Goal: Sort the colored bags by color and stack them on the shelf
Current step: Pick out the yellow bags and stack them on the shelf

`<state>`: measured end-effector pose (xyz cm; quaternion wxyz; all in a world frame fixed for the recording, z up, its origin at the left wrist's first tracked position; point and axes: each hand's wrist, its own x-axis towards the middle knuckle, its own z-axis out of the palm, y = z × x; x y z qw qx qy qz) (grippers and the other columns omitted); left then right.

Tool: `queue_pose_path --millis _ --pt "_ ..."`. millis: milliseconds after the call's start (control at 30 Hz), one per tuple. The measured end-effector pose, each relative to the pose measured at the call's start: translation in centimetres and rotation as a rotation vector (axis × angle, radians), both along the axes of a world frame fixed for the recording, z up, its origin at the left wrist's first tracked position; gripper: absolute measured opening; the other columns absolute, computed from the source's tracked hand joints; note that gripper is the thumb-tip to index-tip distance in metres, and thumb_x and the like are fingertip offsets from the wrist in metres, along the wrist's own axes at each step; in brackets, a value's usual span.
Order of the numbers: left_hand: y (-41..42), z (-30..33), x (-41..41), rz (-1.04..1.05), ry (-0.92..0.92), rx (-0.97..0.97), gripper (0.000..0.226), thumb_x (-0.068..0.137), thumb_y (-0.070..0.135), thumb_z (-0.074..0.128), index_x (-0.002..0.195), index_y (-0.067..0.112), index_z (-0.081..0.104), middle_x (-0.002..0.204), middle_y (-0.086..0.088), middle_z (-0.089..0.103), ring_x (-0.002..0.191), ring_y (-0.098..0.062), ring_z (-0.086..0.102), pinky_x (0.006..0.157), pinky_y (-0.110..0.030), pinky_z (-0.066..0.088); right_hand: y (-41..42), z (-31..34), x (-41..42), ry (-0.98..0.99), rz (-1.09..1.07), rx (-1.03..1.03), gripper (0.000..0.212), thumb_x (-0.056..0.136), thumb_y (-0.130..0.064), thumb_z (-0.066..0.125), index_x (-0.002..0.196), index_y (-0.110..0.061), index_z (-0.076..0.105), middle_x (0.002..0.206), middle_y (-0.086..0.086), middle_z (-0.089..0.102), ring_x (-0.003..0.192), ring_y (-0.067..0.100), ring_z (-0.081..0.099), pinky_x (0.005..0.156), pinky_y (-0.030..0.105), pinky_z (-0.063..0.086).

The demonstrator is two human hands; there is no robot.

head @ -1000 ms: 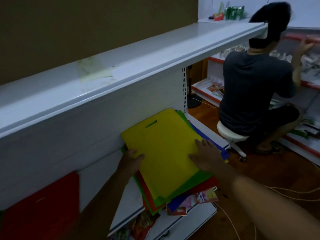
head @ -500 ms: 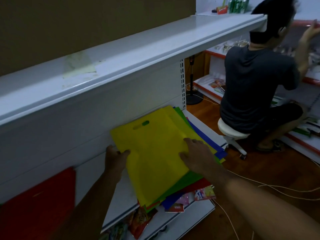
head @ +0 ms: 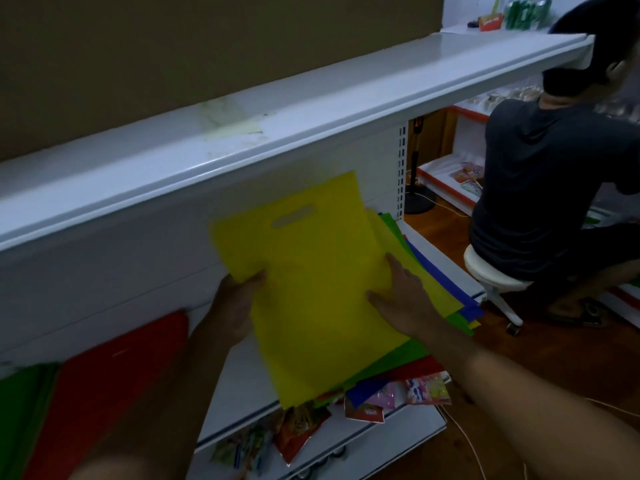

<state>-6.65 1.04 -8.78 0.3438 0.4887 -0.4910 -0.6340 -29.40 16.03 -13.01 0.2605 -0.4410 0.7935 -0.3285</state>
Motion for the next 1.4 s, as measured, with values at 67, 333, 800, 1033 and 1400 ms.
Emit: queue_pose_path --millis 67,333,800,1033,1400 --pt "0.0 1.1 1.8 0.023 0.017 -0.022 0.021 0.094 0.010 0.057 0.112 0.018 0.064 0.108 -0.002 0.069 0.100 -0.026 0.064 0.089 -0.046 0.050 -0.6 1.1 1.5 -0.074 0.001 -0.082 0.088 0.092 -0.037 0.062 0.155 -0.026 0.002 0.154 0.008 0.032 0.129 0.031 0.046 0.095 0.043 0.047" --pt "0.0 5.1 12.9 0.099 -0.061 -0.139 0.033 0.094 0.011 0.059 0.126 0.014 0.058 0.124 -0.010 0.063 0.109 -0.032 0.061 0.096 -0.056 0.046 -2.2 5.3 12.1 -0.027 0.183 -0.195 0.073 0.093 -0.009 0.057 0.152 -0.034 0.022 0.154 0.002 0.030 0.110 0.033 0.057 0.083 0.049 0.054" --pt "0.3 7.1 40.3 0.211 -0.545 -0.653 0.089 0.087 -0.001 0.062 0.154 0.018 0.006 0.155 -0.009 0.028 0.133 -0.027 0.038 0.104 -0.041 0.040 -4.1 7.0 38.2 0.040 0.312 -0.184 0.051 0.098 -0.015 0.050 0.147 -0.018 0.038 0.156 0.003 0.028 0.106 0.023 0.058 0.082 0.036 0.047" --pt "2.6 7.6 51.7 0.390 -0.672 -0.570 0.049 0.086 0.003 0.066 0.133 0.009 0.053 0.123 -0.003 0.053 0.108 -0.020 0.055 0.083 -0.029 0.047 -5.6 8.2 48.1 0.067 0.443 -0.206 0.052 0.093 -0.011 0.055 0.144 -0.010 0.044 0.149 0.010 0.040 0.134 0.027 0.042 0.103 0.034 0.038" --pt "7.9 7.9 67.5 0.670 -0.711 -0.365 0.058 0.083 -0.001 0.063 0.138 0.005 0.047 0.139 -0.015 0.049 0.118 -0.032 0.054 0.094 -0.038 0.048 -7.7 8.5 64.5 0.056 0.703 -0.163 0.052 0.097 -0.012 0.051 0.147 -0.012 0.037 0.153 0.008 0.031 0.138 0.026 0.034 0.107 0.033 0.032"
